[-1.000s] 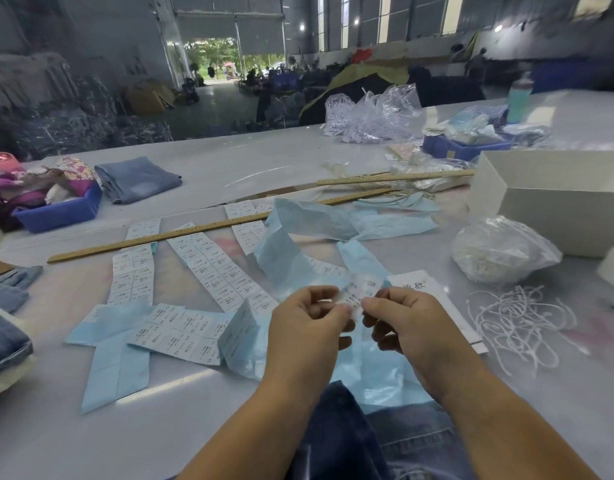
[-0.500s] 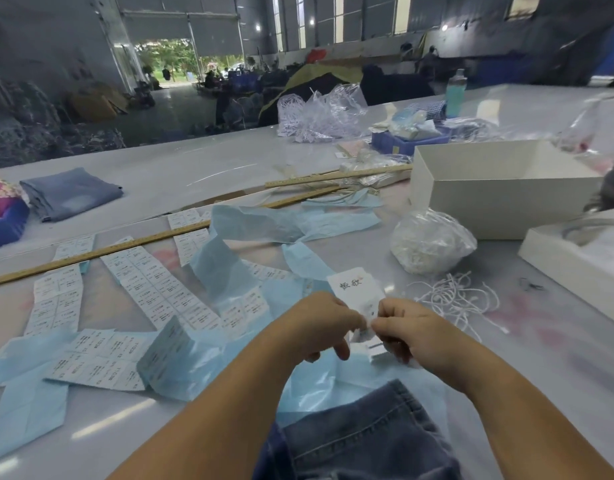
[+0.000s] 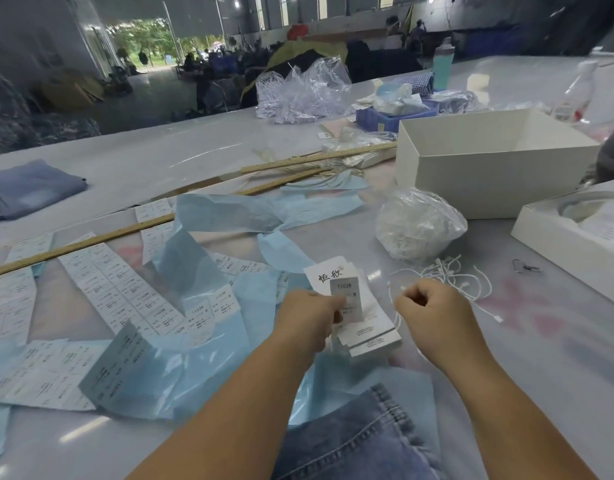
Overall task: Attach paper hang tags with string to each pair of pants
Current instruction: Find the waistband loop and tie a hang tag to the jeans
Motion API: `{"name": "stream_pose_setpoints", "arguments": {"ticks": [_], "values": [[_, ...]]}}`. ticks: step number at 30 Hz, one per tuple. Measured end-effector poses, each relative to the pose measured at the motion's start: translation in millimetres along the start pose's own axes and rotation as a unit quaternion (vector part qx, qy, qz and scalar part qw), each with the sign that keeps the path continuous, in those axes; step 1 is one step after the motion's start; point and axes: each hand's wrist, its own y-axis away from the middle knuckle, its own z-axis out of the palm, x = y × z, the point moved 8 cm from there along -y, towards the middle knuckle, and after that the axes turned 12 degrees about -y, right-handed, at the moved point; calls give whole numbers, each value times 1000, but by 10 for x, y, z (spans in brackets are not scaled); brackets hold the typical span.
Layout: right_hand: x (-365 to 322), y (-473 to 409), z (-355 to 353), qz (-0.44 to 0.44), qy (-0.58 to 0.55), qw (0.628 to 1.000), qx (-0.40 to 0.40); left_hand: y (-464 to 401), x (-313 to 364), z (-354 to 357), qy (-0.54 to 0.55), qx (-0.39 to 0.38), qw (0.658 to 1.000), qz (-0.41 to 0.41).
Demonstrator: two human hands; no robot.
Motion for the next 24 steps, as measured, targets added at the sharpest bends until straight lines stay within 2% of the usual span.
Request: {"name": "stream_pose_setpoints", "arguments": {"ticks": [5, 8, 14, 19, 24], "values": [[165, -64, -47, 17, 64, 997, 31, -90, 14, 6, -102, 71, 990, 69], [215, -68, 14, 34, 108, 994, 12, -74, 68, 17, -176, 108, 973, 101], [170, -15, 45, 11, 157, 987, 8, -29, 100, 3, -223, 140, 958, 115], [98, -11, 109, -44, 170, 984, 13, -29, -22, -95, -171, 148, 972, 63], [156, -35, 119, -31, 171, 985, -2, -106, -118, 8, -79, 79, 992, 53]]}}
